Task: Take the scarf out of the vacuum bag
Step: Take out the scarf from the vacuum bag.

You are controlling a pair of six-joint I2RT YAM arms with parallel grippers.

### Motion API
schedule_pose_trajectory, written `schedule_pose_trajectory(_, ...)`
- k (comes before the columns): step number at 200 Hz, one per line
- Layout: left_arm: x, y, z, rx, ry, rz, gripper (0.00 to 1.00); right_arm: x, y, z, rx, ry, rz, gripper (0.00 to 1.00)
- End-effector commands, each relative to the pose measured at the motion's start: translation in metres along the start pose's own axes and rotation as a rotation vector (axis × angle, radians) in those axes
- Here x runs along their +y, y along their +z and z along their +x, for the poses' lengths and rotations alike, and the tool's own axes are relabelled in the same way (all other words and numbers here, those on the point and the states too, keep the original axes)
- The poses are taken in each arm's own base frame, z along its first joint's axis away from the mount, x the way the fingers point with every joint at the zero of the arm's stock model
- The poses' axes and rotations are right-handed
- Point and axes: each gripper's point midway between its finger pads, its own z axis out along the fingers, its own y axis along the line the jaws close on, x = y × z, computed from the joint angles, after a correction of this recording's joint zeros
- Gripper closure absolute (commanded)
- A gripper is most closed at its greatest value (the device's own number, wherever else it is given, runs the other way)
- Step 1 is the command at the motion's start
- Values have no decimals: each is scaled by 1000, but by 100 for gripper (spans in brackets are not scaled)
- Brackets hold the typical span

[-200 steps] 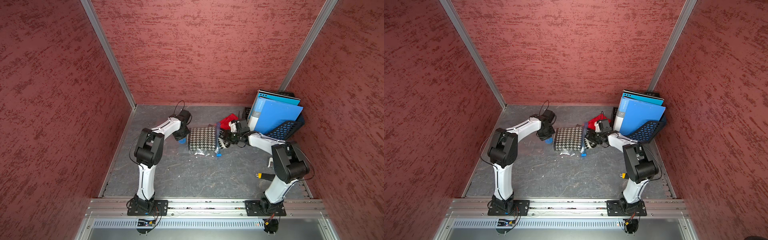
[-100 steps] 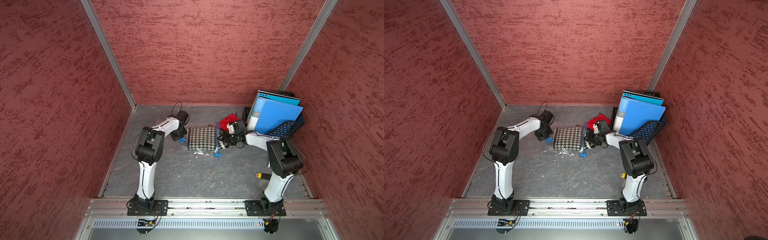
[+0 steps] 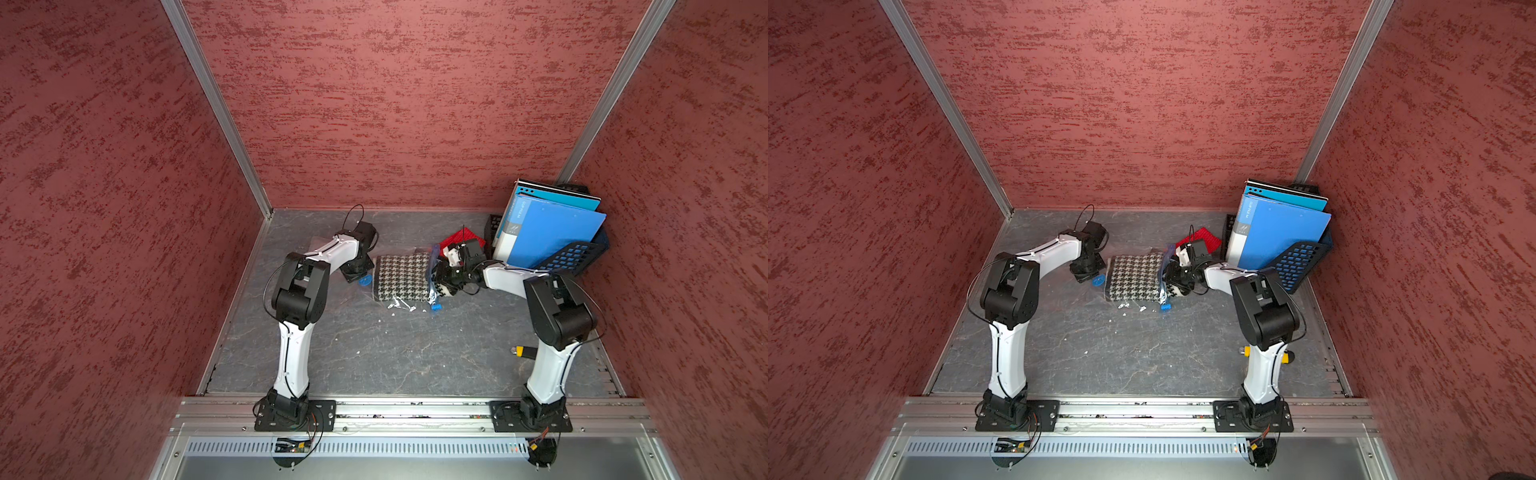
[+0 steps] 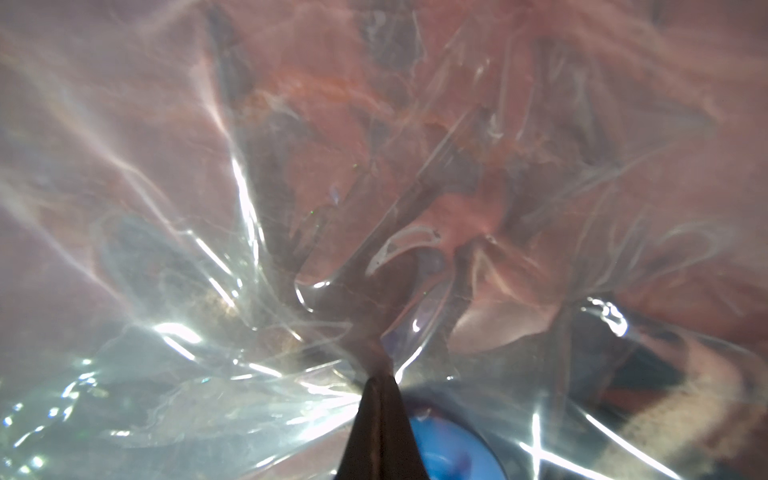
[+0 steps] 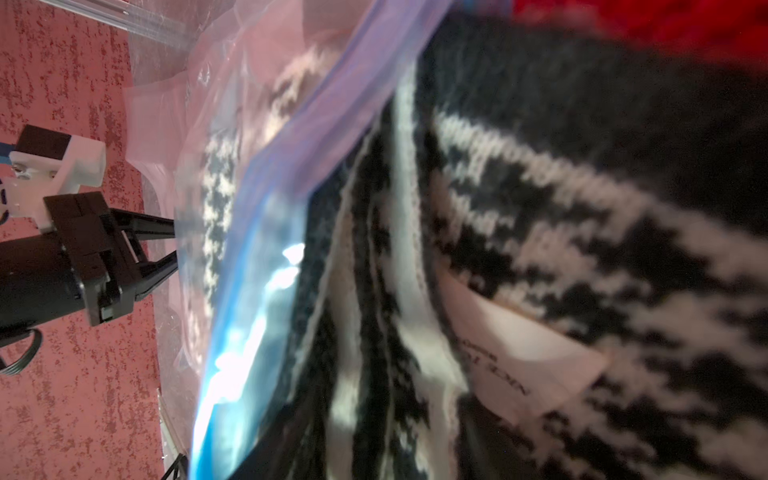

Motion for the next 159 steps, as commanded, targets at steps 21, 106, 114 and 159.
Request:
schedule_pose_trajectory(21,20,21,6,60,-28,-44,100,17,17,-8,0,-32,-53,92)
schedule_pose_trajectory(106,45,41,-24,88,-90,-114,100,-8,-28,3,-47,-59,178,100)
schedule_pose_trajectory(114,47,44,-26,95,-98,-114,100,-11,-34,4,-53,-62,208,100)
schedule_pose_trajectory(159,53,48,-33,91,-109,-110,100,-30,-70,6,-84,-79,388,100)
